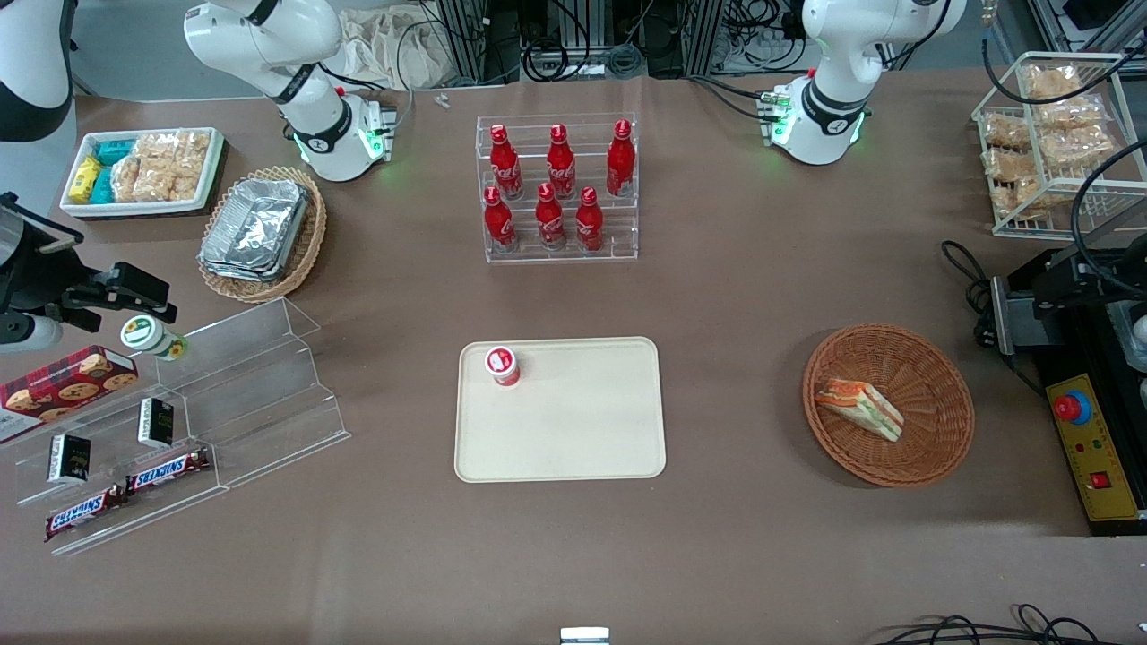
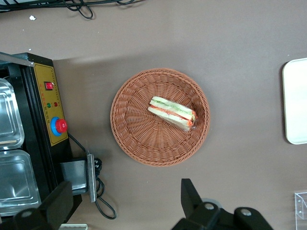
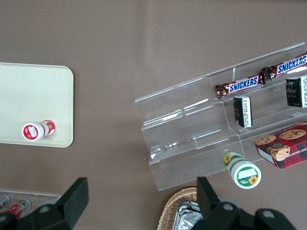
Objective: Place sandwich from basket to tray
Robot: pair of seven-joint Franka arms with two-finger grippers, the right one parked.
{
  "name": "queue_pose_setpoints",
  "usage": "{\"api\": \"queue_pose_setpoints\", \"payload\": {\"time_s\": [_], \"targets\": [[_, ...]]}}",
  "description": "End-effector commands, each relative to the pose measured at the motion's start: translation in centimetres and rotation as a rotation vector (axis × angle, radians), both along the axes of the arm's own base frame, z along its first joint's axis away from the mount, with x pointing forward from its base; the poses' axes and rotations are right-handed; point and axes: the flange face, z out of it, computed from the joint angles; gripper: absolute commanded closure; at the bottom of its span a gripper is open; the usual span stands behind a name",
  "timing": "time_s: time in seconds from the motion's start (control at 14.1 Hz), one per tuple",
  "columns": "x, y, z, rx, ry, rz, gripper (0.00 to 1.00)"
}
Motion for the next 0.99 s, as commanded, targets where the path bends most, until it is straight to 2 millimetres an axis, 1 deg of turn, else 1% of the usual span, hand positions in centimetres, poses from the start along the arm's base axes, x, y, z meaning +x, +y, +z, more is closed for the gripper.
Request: {"api": "queue_pose_setpoints", "payload": {"time_s": [0.0, 0.28, 0.35, 0.5, 0.57, 0.71, 0.92], "targets": [[-0.6, -0.4, 0.3, -0.013, 0.006, 0.022, 0.0], [-0.3, -0.5, -0.4, -0.011, 0.017, 0.018, 0.0], [0.0, -0.8, -1.6, -0.012, 0.04, 0.014, 0.0], [-0.3, -1.6, -4.3, -0.014, 0.081, -0.001, 0.0], [-0.3, -1.8, -5.4, -0.013, 0.078, -0.004, 0.0], [-0.4, -2.9, -8.1, -0.011, 0.079, -0.025, 0.0], [-0.7, -2.7, -12.4, -0.017, 0.101, -0.015, 0.0]]}}
